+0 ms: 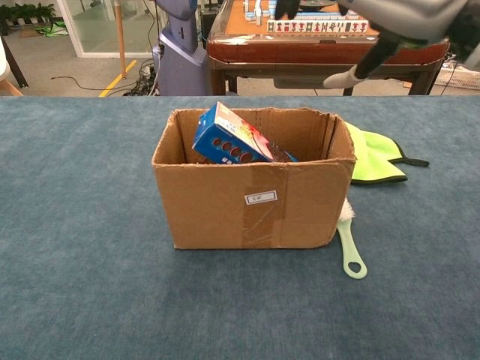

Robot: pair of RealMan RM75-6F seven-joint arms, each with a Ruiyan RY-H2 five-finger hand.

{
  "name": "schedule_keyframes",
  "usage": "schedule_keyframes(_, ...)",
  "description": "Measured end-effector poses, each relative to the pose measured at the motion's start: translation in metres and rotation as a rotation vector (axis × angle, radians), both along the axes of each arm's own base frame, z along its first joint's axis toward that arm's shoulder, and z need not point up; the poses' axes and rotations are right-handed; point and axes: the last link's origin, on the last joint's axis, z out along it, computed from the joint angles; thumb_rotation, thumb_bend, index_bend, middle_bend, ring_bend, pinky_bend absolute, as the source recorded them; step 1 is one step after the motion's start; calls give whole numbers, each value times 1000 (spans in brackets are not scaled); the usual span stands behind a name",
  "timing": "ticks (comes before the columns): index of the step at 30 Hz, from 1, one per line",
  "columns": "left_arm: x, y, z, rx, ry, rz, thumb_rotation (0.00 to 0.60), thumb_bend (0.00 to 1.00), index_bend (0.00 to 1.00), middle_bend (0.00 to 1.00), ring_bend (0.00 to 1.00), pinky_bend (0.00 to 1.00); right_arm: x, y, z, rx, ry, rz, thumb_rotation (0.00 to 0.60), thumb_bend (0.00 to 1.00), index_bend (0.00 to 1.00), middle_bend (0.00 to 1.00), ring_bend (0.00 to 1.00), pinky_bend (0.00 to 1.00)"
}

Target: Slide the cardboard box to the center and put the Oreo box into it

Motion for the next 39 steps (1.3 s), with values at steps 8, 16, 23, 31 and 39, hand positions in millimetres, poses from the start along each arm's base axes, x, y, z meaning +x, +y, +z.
schedule_keyframes(8, 6, 0, -2, -6, 8, -27, 600, 16, 44, 46, 37, 162, -43, 30, 38, -110, 58, -175, 600, 0, 406, 375, 268, 456)
schedule_keyframes(16, 13, 5, 0, 3, -25, -56, 600, 16, 58, 49, 41, 163, -98, 71, 61, -190, 12, -424, 600, 0, 406, 374, 268, 456)
schedule_keyframes(23, 20, 11, 8, 48, -58, -87, 600, 16, 145, 52, 41, 163, -143, 104, 71, -228, -54, -626, 600, 0, 406, 375, 268, 456)
schedule_keyframes(31, 14, 10, 14, 71, -32, -78, 600, 16, 203, 73, 41, 163, -184, 124, 76, -204, -133, -763, 600, 0, 406, 375, 268, 456)
schedule_keyframes(39, 9, 12, 16, 78, -23, -82, 600, 16, 216, 85, 42, 163, -199, 127, 97, -224, -199, -788, 600, 0, 406, 375, 268, 456)
